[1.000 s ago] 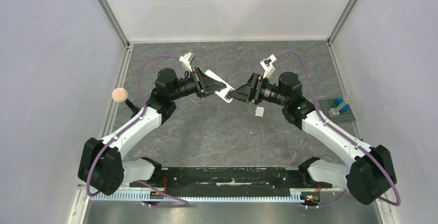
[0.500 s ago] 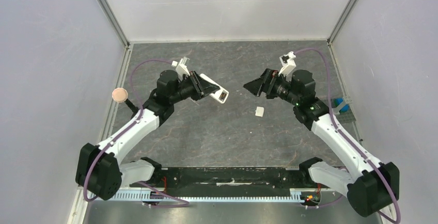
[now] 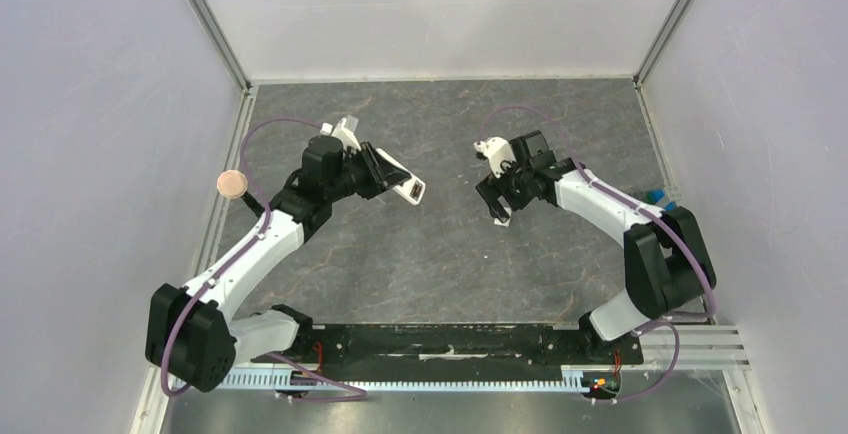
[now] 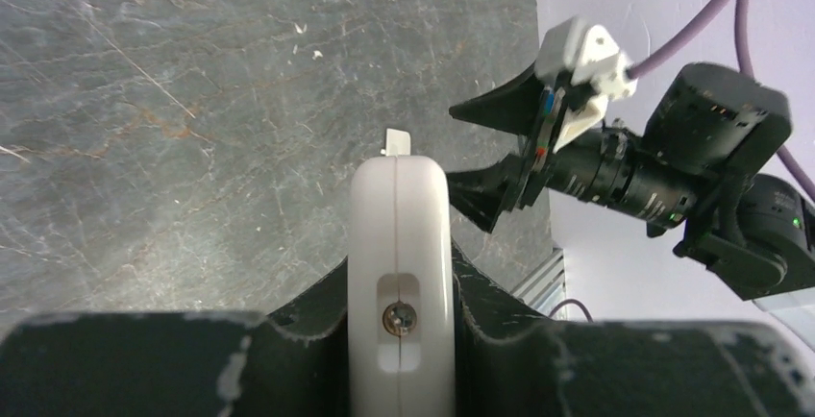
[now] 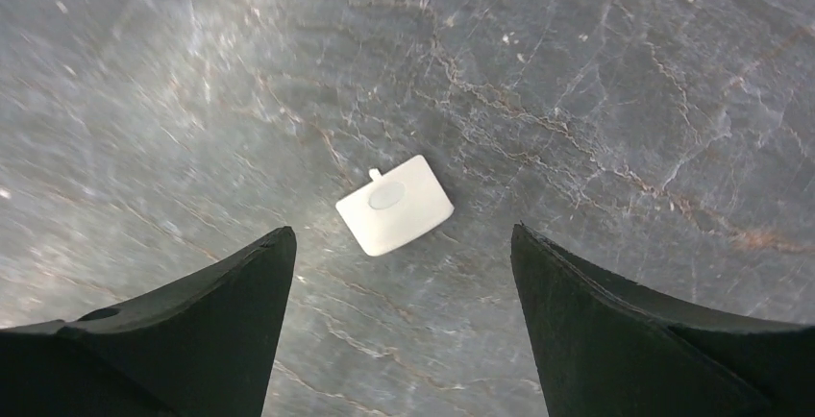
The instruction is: Load the batteries into the remote control
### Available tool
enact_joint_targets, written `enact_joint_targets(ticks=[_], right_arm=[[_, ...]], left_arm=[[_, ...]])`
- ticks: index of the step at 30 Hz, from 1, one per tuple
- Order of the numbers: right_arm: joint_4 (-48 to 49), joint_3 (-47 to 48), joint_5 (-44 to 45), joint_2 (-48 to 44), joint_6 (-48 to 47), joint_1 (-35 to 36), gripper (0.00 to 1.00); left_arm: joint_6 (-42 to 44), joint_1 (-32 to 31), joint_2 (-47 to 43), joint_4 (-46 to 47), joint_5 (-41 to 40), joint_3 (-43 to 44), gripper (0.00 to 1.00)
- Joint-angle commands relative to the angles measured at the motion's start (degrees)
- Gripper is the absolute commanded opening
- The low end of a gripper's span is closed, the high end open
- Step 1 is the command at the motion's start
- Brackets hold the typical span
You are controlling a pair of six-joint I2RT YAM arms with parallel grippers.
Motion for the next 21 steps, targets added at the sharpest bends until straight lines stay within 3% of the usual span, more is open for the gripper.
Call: enact_joint_targets(ticks=[1,7,21], right_arm=[[-2.1,2.2,1.3,2.6,-15.8,0.6,0.85],[-4.0,1.6,2.7,6.5,-25.7,1.4,0.85],[-6.3,3.2,1.9,14.1,-30.3,0.7,0.81]], left_arm=[[2.6,2.4,1.6,0.3,1.5,4.6,0.02],[1.8,5.3,3.4,2.1,4.4,5.4,0.02],[-0.5,9.3,5.3,6.6,6.8,4.7,0.02]])
